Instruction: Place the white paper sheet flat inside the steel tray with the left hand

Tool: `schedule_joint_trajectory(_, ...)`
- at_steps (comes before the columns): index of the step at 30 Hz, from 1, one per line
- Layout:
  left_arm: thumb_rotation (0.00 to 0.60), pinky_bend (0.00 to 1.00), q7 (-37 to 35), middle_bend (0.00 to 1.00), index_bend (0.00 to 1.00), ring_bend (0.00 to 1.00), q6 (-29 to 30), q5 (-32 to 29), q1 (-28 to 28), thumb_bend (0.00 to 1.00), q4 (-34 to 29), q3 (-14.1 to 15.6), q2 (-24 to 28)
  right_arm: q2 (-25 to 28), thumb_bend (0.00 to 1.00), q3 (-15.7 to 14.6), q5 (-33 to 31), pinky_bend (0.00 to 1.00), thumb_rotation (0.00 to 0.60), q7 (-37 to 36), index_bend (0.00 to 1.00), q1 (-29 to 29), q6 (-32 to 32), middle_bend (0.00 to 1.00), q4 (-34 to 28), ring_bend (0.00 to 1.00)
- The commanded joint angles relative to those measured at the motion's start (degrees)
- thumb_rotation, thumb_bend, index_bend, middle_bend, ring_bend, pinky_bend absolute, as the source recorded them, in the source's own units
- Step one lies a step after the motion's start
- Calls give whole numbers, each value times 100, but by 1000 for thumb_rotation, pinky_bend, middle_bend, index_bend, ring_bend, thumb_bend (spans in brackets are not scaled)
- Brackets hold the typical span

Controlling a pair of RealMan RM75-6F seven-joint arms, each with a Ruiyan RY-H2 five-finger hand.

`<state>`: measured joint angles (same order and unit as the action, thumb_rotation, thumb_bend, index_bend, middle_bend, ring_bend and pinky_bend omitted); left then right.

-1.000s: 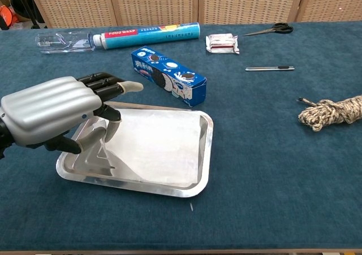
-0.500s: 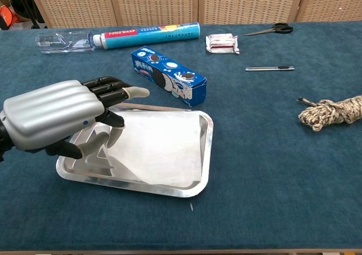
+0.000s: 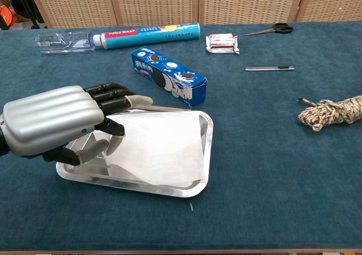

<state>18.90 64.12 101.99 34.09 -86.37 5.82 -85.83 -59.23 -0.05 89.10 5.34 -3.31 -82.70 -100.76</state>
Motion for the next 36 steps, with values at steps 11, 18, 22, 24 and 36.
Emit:
schedule_joint_trajectory(11, 600, 0, -31, 25, 739, 0, 5, 70, 32, 600, 4, 24, 112, 4, 0, -6, 0, 0, 600, -6, 102, 0, 6, 0, 4, 0)
schedule_joint_trajectory(18, 600, 0, -103, 24, 740, 0, 19, 184, 64, 600, 10, 81, 188, 0, 0, -8, 5, 0, 600, -2, 102, 1, 4, 0, 7, 0)
schedule_joint_trajectory(22, 600, 0, -137, 25, 739, 0, 6, 164, 73, 601, 85, 62, 178, -1, 0, -11, 2, 0, 600, 4, 102, -3, 17, 0, 10, 0)
schedule_joint_trajectory(24, 600, 0, -152, 25, 740, 0, 2, 184, 84, 601, 113, 69, 176, -3, 0, -8, 1, 0, 600, -2, 102, -1, 9, 0, 10, 0)
schedule_joint_trajectory(36, 600, 0, -90, 25, 740, 0, -88, 39, 131, 601, 319, -55, 108, 5, 0, -10, 6, 0, 600, -14, 102, 1, 5, 0, 17, 0)
